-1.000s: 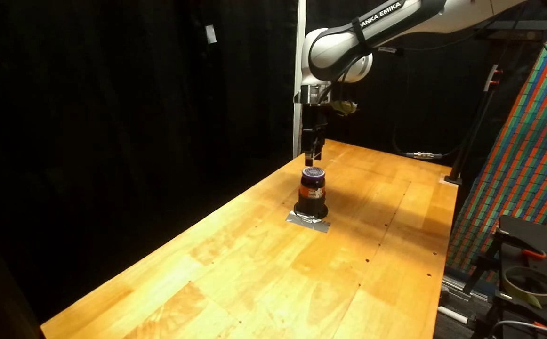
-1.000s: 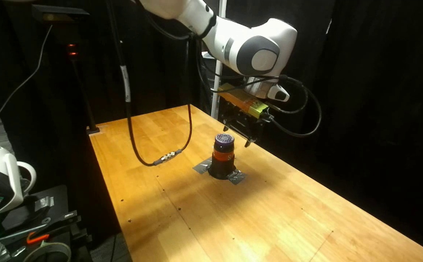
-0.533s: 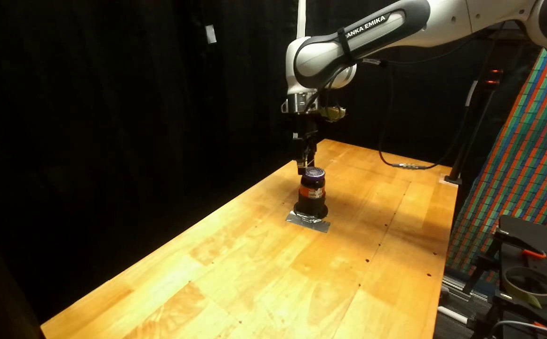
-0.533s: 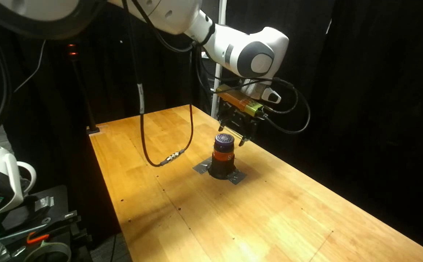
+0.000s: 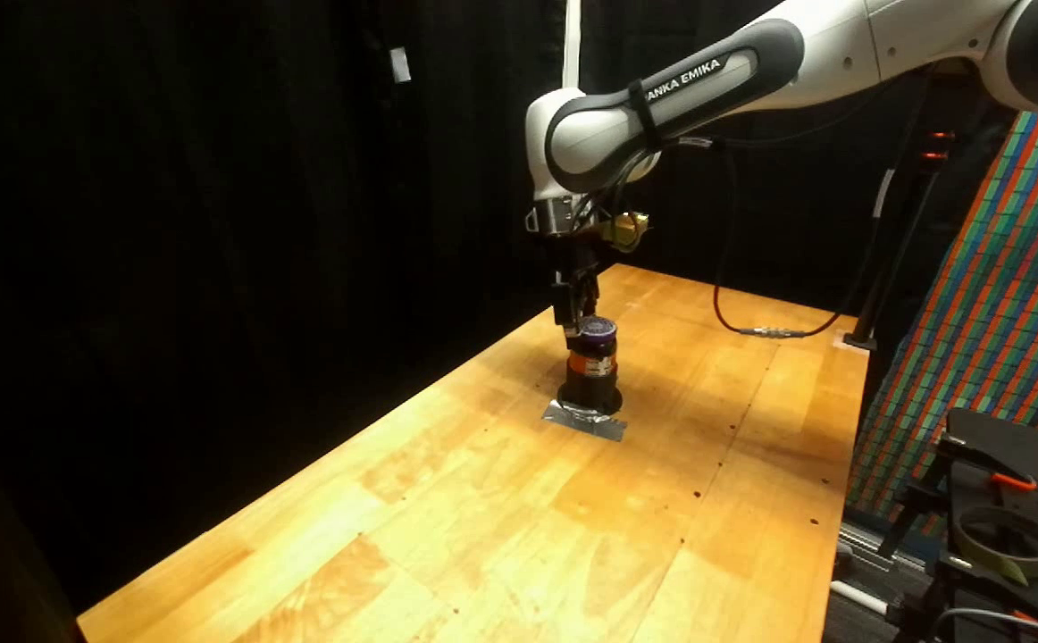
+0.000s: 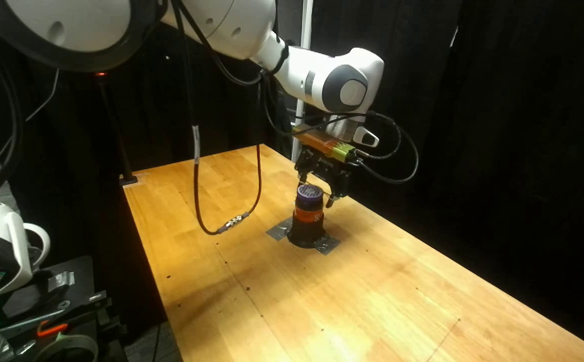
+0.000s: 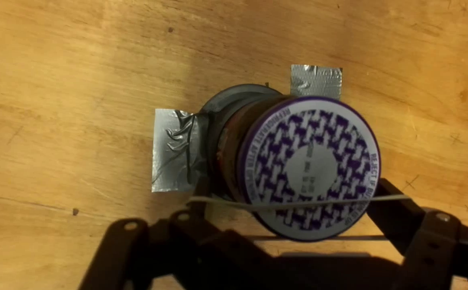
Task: Put the rubber band around the jar
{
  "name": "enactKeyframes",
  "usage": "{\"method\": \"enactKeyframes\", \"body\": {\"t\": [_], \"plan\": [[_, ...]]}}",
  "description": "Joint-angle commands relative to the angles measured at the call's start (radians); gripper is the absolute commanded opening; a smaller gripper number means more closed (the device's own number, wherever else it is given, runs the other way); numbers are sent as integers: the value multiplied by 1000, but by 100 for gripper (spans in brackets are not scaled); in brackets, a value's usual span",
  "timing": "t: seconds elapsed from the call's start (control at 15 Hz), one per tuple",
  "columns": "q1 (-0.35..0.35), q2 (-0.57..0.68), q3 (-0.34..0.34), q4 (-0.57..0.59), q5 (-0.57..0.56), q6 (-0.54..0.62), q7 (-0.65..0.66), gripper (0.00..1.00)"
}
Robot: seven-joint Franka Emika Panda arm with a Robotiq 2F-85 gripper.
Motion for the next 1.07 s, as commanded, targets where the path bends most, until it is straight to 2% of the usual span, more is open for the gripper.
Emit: {"method": "enactKeyframes", "body": {"t": [0.0, 0.27, 0.47, 1.0], "plan": [[17, 16, -5, 39, -48, -79, 23, 100], [24, -13, 0, -13, -80, -143, 5, 100], [33, -50, 1, -74, -102, -139, 4, 100], [27, -278, 11, -428, -117, 22, 7, 100]]}}
